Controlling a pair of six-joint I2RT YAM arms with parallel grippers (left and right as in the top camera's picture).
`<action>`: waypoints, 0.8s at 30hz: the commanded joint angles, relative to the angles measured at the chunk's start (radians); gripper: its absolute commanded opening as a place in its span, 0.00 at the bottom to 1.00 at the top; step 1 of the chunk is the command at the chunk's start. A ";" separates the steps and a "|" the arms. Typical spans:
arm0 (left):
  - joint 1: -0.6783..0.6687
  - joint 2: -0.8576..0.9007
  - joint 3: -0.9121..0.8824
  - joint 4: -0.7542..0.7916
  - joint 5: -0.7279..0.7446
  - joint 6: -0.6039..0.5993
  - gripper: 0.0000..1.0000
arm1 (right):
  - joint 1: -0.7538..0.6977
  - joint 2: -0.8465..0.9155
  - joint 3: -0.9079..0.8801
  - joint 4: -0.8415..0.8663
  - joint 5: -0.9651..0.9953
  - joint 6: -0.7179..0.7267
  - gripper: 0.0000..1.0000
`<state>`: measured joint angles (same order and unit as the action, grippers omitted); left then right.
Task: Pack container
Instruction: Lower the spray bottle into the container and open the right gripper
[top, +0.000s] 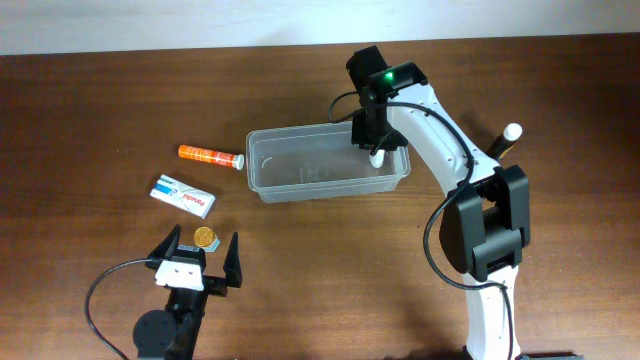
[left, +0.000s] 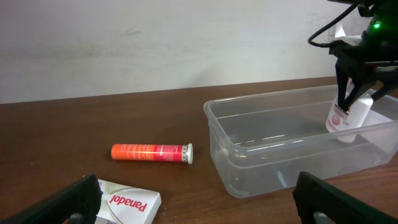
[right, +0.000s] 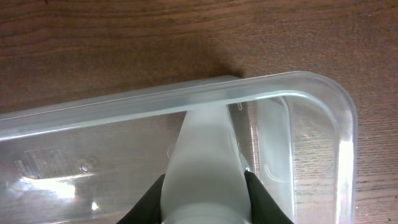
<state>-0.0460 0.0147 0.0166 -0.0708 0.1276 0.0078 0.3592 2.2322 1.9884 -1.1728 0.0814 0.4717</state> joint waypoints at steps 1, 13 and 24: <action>0.005 -0.010 -0.008 0.002 0.008 0.019 0.99 | 0.008 0.000 -0.005 0.002 0.002 0.008 0.30; 0.005 -0.010 -0.008 0.002 0.008 0.019 0.99 | 0.005 0.000 -0.004 0.002 0.010 -0.011 0.44; 0.005 -0.010 -0.008 0.002 0.008 0.019 0.99 | -0.040 -0.001 -0.004 -0.003 0.010 -0.104 0.53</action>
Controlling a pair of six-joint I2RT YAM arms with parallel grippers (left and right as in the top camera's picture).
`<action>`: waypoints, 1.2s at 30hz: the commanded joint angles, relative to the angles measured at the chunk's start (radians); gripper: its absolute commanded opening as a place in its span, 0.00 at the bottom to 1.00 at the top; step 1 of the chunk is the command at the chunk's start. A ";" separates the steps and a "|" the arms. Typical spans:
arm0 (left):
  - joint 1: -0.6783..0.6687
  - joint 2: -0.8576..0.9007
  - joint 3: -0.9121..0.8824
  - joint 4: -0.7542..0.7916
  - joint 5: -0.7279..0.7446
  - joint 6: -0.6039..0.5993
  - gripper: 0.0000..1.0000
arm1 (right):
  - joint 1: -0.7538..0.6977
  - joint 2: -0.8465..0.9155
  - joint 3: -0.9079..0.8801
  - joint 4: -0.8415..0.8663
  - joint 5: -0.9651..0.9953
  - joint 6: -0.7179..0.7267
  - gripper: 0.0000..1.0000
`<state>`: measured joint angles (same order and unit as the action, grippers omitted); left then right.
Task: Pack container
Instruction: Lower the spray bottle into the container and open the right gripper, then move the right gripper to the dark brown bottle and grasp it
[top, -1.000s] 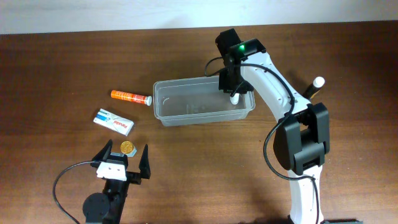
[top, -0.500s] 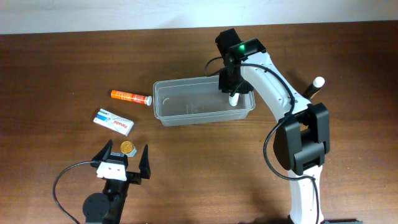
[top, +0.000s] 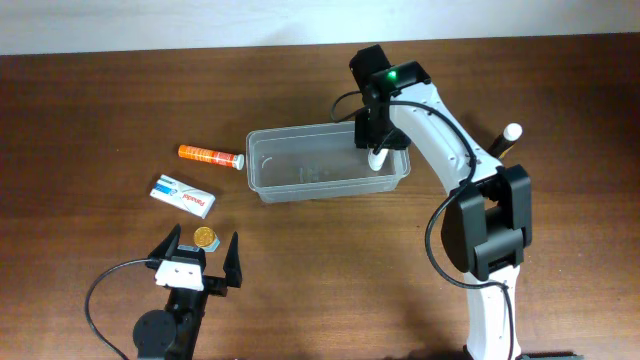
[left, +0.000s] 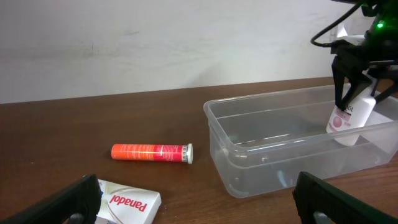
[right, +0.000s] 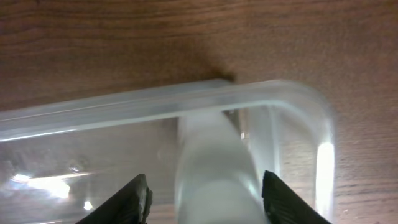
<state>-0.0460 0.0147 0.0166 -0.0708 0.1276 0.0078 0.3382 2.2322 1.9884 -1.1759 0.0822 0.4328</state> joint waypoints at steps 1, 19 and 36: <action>0.005 -0.010 -0.008 0.002 0.008 0.019 0.99 | -0.022 -0.001 -0.004 0.000 0.009 -0.082 0.54; 0.005 -0.010 -0.008 0.002 0.008 0.019 0.99 | -0.031 -0.014 0.103 -0.014 -0.050 -0.171 0.59; 0.005 -0.010 -0.008 0.002 0.008 0.019 0.99 | -0.153 -0.016 0.608 -0.387 -0.094 -0.163 0.77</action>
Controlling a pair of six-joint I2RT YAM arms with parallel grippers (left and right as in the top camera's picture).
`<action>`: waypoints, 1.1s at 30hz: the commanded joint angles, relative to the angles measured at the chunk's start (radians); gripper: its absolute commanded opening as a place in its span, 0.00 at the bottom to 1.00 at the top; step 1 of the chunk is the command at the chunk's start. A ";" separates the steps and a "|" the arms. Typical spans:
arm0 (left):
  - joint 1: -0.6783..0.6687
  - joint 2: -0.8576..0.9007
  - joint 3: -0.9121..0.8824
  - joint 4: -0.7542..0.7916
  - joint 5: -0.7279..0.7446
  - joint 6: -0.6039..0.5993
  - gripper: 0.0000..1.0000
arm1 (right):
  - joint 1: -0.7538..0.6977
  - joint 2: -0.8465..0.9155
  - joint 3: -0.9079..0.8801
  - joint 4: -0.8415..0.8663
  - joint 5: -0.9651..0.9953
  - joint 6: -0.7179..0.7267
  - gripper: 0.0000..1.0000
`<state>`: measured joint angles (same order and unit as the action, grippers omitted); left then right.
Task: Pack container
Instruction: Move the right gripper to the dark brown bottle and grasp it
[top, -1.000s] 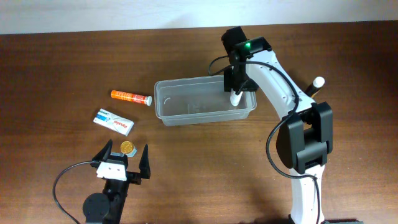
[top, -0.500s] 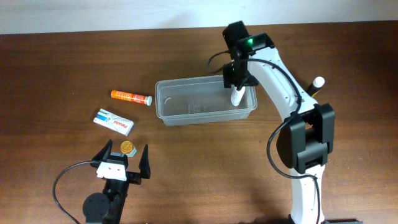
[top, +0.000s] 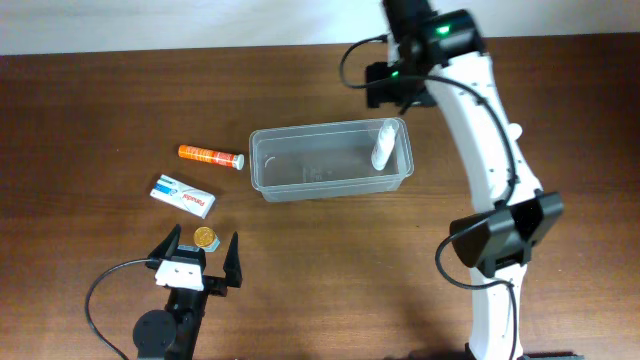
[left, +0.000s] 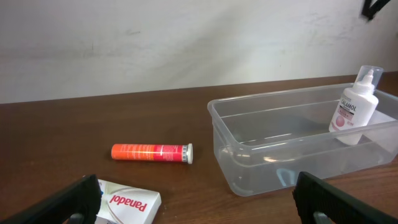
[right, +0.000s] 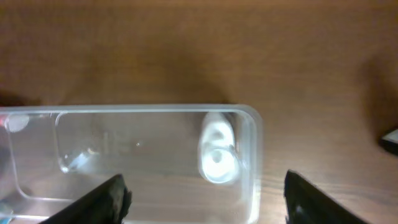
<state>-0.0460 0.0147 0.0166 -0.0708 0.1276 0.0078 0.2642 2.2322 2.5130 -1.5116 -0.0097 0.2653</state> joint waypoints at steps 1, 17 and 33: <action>0.005 -0.010 -0.008 0.002 0.008 0.019 1.00 | -0.110 -0.016 0.099 -0.077 0.001 0.004 0.78; 0.005 -0.010 -0.008 0.002 0.008 0.019 0.99 | -0.528 -0.015 -0.103 -0.150 -0.002 0.037 0.84; 0.005 -0.010 -0.008 0.002 0.008 0.019 0.99 | -0.552 -0.015 -0.409 0.112 -0.014 0.021 0.90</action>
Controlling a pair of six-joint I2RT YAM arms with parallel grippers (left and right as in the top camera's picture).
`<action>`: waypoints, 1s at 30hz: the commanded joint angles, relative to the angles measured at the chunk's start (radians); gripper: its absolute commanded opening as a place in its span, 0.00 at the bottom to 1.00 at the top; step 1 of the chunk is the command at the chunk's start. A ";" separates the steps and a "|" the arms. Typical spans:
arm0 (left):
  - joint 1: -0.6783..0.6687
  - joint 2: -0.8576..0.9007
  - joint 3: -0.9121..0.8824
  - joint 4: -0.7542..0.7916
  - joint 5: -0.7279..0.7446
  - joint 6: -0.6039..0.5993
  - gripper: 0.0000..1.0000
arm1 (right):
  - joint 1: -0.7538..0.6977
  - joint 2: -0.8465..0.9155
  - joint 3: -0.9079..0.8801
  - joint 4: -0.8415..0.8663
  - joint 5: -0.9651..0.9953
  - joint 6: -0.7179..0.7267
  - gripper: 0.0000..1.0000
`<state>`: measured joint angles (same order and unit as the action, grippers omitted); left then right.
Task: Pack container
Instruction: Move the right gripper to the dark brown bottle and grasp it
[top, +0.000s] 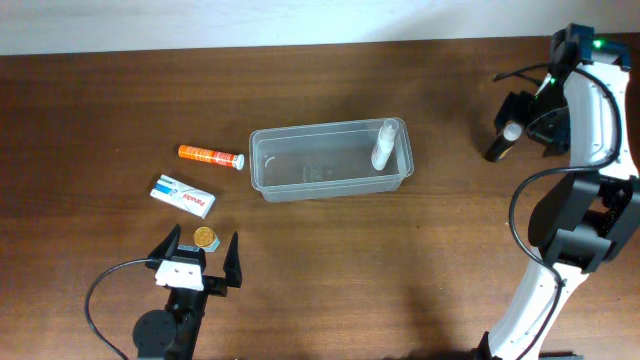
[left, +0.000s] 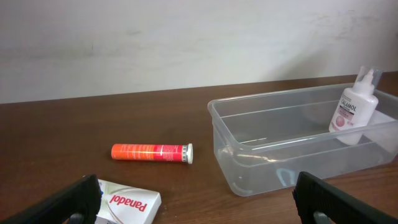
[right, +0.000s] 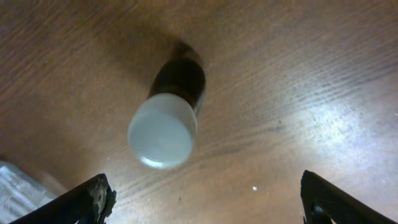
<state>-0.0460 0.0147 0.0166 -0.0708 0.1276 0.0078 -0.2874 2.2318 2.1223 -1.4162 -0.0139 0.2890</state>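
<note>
A clear plastic container (top: 300, 185) lies mid-table, with a white pink-labelled bottle (top: 383, 147) (left: 352, 115) leaning upright in its right end. To its left are an orange tube (top: 210, 155) (left: 152, 152), a Panadol box (top: 183, 195) (left: 127, 202) and a small gold round item (top: 204, 236). A dark bottle with a white cap (top: 503, 142) (right: 168, 121) stands at the far right. My right gripper (top: 525, 122) (right: 205, 205) hangs open over it, holding nothing. My left gripper (top: 198, 262) (left: 199, 205) rests open near the front edge.
The wooden table (top: 330, 270) runs back to a white wall (left: 186, 37). A black cable (top: 100, 290) loops beside the left arm's base. The right arm's base (top: 575, 230) stands at the right edge.
My right gripper has moved from above the container's far right corner to over the dark white-capped bottle at the table's right. The white bottle stays in the container. The left arm is unchanged.
My right gripper was shut on the white bottle inside the container's right end. Then its fingers stood apart around the bottle. Later it was high above the container with the bottle left standing inside. Now it is open over the dark bottle.
</note>
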 joint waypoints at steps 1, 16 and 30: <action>0.005 -0.010 -0.008 0.002 0.008 0.019 0.99 | 0.000 -0.015 -0.022 0.026 -0.013 0.003 0.90; 0.005 -0.010 -0.008 0.002 0.007 0.019 0.99 | 0.001 -0.014 -0.096 0.159 -0.013 0.203 0.84; 0.005 -0.010 -0.008 0.002 0.008 0.019 0.99 | 0.001 -0.013 -0.210 0.280 -0.013 0.211 0.59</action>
<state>-0.0460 0.0147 0.0166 -0.0708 0.1276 0.0078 -0.2874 2.2318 1.9247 -1.1461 -0.0273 0.4923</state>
